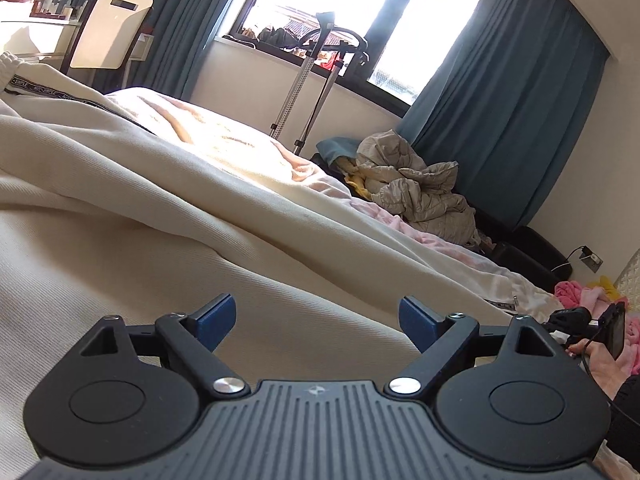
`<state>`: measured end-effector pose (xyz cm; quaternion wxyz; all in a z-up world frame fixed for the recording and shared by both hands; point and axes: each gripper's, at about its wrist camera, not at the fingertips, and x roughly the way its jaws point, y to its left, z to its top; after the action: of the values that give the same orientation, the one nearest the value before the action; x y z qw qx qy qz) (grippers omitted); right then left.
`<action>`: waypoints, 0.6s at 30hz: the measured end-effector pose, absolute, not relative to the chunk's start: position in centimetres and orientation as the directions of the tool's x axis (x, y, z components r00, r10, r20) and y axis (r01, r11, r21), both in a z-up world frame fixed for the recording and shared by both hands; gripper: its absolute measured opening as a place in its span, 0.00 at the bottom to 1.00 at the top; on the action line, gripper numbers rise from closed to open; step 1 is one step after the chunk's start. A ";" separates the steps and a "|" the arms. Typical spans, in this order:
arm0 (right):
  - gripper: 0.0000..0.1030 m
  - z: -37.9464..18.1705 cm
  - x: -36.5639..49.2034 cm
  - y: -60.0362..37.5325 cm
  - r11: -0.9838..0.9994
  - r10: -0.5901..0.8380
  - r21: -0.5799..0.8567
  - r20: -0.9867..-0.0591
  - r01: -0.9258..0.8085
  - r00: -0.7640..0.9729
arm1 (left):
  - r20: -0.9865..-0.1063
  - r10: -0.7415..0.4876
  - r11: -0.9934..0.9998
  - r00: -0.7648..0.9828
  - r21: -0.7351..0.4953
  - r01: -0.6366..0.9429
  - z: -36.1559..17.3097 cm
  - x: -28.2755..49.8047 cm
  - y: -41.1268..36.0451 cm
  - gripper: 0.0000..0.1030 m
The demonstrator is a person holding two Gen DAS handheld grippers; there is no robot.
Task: Fold clothes
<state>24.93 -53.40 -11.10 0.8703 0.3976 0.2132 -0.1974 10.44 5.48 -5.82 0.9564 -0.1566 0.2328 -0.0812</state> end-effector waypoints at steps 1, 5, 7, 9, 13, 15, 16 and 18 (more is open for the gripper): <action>0.42 -10.4 24.7 -52.9 0.640 -0.185 0.580 -0.520 0.504 0.834 | -0.428 -0.195 0.952 0.882 -0.299 0.065 -5.7 10.2 5.6 0.88; 0.56 -8.1 22.3 -49.7 0.744 -0.261 0.434 -0.511 0.508 0.819 | -0.420 -0.152 0.964 0.895 -0.262 0.040 -4.8 9.2 6.3 0.88; 0.62 -7.0 19.9 -47.1 0.773 -0.350 0.338 -0.479 0.537 0.805 | -0.411 -0.138 0.970 0.901 -0.239 0.040 -4.3 8.7 6.3 0.88; 0.62 -6.4 18.0 -45.2 0.790 -0.344 0.331 -0.457 0.516 0.820 | -0.410 -0.137 0.973 0.902 -0.226 0.046 -3.9 8.1 6.2 0.88; 0.62 -4.5 14.4 -41.1 0.864 -0.241 0.312 -0.432 0.395 0.869 | -0.405 -0.150 0.975 0.902 -0.215 0.066 -2.9 6.8 6.0 0.88; 0.62 -3.4 13.1 -39.0 0.905 -0.179 0.276 -0.440 0.323 0.880 | -0.388 -0.159 0.974 0.908 -0.210 0.081 -1.9 5.9 5.8 0.88; 0.61 -2.9 12.4 -38.0 0.919 -0.161 0.257 -0.446 0.298 0.881 | -0.377 -0.156 0.976 0.913 -0.201 0.084 -1.5 5.3 5.7 0.88; 0.61 -2.0 10.8 -36.0 0.944 -0.125 0.219 -0.458 0.248 0.880 | -0.361 -0.152 0.979 0.920 -0.185 0.089 -0.6 4.2 5.5 0.88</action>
<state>10.81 -36.00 -1.95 0.9599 0.1366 0.2245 -0.0972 4.18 5.55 -0.65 0.9763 -0.0829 0.1903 -0.0616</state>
